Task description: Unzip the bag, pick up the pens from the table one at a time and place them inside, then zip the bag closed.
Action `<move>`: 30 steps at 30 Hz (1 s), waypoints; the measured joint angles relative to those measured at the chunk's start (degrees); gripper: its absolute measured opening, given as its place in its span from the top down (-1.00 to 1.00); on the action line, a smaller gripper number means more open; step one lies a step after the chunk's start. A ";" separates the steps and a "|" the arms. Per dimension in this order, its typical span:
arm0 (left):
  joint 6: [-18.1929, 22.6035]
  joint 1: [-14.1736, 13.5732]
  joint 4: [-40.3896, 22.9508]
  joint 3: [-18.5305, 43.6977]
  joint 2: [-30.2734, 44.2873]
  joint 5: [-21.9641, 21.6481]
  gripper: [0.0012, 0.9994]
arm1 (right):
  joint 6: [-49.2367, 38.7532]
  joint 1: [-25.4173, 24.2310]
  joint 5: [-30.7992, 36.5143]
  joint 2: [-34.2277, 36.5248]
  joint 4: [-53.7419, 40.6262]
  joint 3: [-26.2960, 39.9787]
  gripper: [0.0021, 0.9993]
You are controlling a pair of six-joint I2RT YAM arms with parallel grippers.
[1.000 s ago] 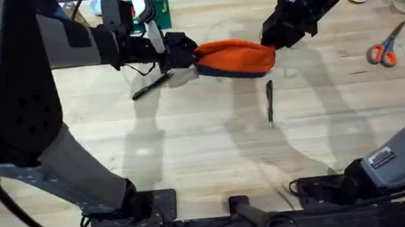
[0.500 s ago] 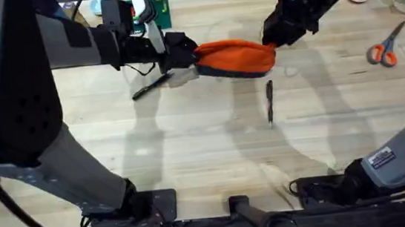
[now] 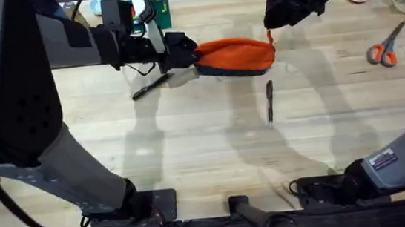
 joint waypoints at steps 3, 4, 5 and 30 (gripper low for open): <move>0.00 0.00 0.00 0.00 0.02 0.00 0.92 | -0.01 0.00 0.00 -0.01 -0.02 0.55 0.94; 0.01 0.00 0.00 0.00 0.00 0.00 0.92 | -0.01 0.00 0.00 -0.01 0.01 0.66 0.94; 0.01 0.00 0.00 0.00 0.00 0.00 0.92 | -0.01 0.00 0.00 -0.01 0.02 0.73 0.94; -0.01 0.00 0.02 0.00 0.00 0.00 0.92 | 0.25 0.00 0.02 -0.01 -2.03 4.08 -0.10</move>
